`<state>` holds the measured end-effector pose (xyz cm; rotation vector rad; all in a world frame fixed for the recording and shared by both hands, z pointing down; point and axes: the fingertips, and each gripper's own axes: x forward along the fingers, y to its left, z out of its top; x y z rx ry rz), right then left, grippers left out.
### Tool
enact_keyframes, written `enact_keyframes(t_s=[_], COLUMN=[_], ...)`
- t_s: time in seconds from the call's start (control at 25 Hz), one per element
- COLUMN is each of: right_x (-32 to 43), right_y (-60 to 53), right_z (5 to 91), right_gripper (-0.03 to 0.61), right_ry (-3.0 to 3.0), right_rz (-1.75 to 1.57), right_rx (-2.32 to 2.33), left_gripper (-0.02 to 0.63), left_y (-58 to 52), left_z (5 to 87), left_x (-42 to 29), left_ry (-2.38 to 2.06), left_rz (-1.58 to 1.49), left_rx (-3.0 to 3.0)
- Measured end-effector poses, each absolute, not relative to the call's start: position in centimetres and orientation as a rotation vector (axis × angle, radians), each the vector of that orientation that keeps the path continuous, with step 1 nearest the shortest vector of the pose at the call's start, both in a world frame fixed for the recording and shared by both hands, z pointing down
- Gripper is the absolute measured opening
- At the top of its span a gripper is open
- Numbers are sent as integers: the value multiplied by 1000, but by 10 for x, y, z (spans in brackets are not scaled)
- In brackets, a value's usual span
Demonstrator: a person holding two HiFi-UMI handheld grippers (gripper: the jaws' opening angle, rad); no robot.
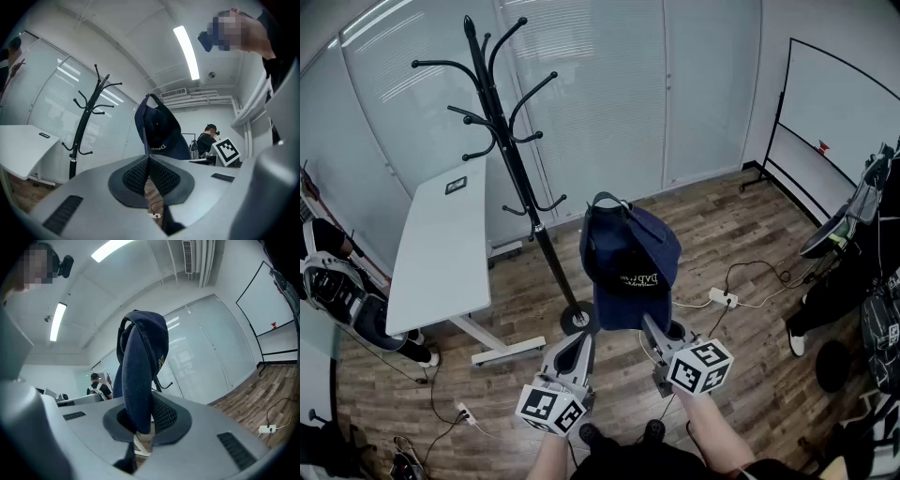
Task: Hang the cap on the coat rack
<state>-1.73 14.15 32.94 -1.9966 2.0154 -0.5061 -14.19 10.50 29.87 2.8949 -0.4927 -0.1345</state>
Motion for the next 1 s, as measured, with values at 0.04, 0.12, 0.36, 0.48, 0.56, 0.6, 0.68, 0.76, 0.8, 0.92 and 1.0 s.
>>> enact_keyframes(t_s=[0.04,0.12,0.36,0.48,0.56,0.6,0.68,0.76,0.8,0.92,1.0], right_x=[-18,-18,-20,-21,-24,-24,-23,-19,-17,-11,-7], right_y=[142,145,156,155,155,156,159,163,165,171,175], right_z=[328,327,330,328,331,335,344,355,360,370,375], right_gripper=[46,46,46,46,48,48,48,48,48,48,48], right_ry=[2021,2031,2037,2064,2072,2072,2075,2080,2083,2086,2084], right_rz=[-501,-498,-530,-524,-560,-582,-623,-661,-679,-724,-749], right_rx=[-1999,-1998,-1953,-1928,-1881,-1867,-1863,-1866,-1866,-1855,-1843], left_gripper=[15,15,15,15,15,15,15,14,15,15,14], left_y=[107,113,124,124,126,127,132,138,140,147,151], left_z=[299,300,299,297,300,302,306,311,313,321,324], left_x=[-141,-140,-141,-140,-139,-139,-137,-134,-132,-126,-123], left_ry=[-489,-485,-522,-537,-546,-549,-548,-555,-564,-595,-616], left_rz=[-130,-123,-131,-136,-131,-124,-112,-98,-88,-65,-58], left_rx=[2897,2899,2910,2905,2894,2885,2869,2863,2861,2848,2843])
